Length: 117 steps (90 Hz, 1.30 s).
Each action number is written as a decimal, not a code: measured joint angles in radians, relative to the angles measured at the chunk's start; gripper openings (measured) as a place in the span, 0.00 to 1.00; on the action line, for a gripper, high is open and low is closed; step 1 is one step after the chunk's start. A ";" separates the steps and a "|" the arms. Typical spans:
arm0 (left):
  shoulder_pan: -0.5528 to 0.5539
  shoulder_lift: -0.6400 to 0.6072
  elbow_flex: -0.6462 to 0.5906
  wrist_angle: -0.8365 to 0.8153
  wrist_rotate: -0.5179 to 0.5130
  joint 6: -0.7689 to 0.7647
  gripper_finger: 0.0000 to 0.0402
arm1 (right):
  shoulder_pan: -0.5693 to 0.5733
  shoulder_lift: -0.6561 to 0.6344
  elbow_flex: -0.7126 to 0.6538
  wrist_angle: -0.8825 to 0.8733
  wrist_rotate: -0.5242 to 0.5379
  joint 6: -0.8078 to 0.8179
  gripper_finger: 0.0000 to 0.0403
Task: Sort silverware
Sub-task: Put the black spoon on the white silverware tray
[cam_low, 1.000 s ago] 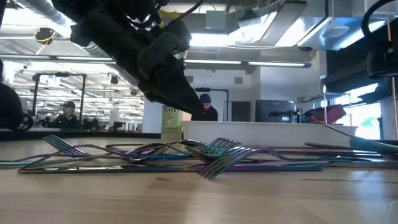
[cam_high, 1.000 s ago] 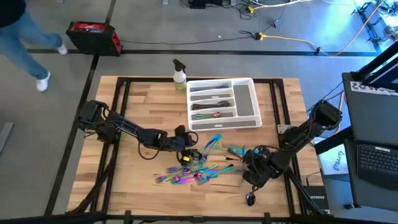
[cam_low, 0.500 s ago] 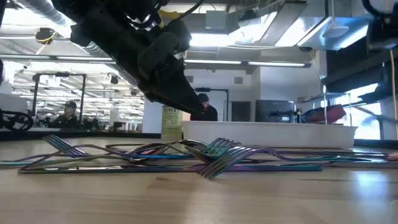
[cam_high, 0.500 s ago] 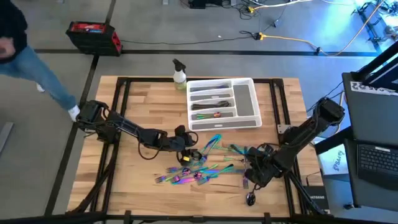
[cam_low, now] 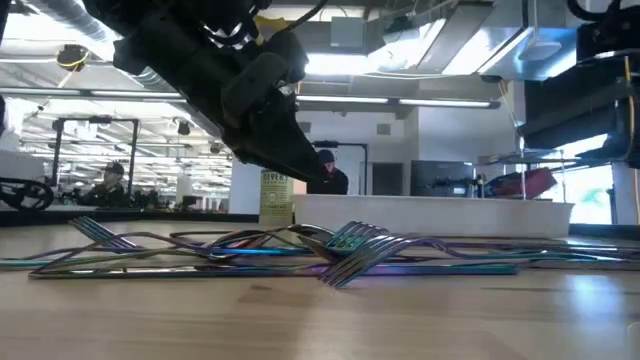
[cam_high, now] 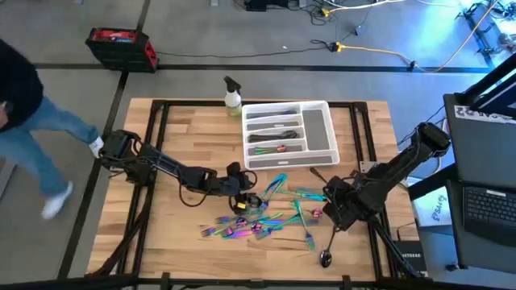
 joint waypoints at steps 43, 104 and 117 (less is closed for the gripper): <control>0.000 0.000 0.000 -0.002 -0.029 0.001 0.40 | -0.347 -0.137 0.001 0.499 -0.067 -0.694 0.00; 0.003 0.000 0.001 -0.014 -0.011 -0.068 0.40 | -1.343 0.470 0.495 0.412 -0.653 -2.108 0.00; 0.003 0.000 0.001 -0.010 -0.016 -0.085 0.40 | -1.340 0.590 0.598 0.395 -0.655 -2.150 0.00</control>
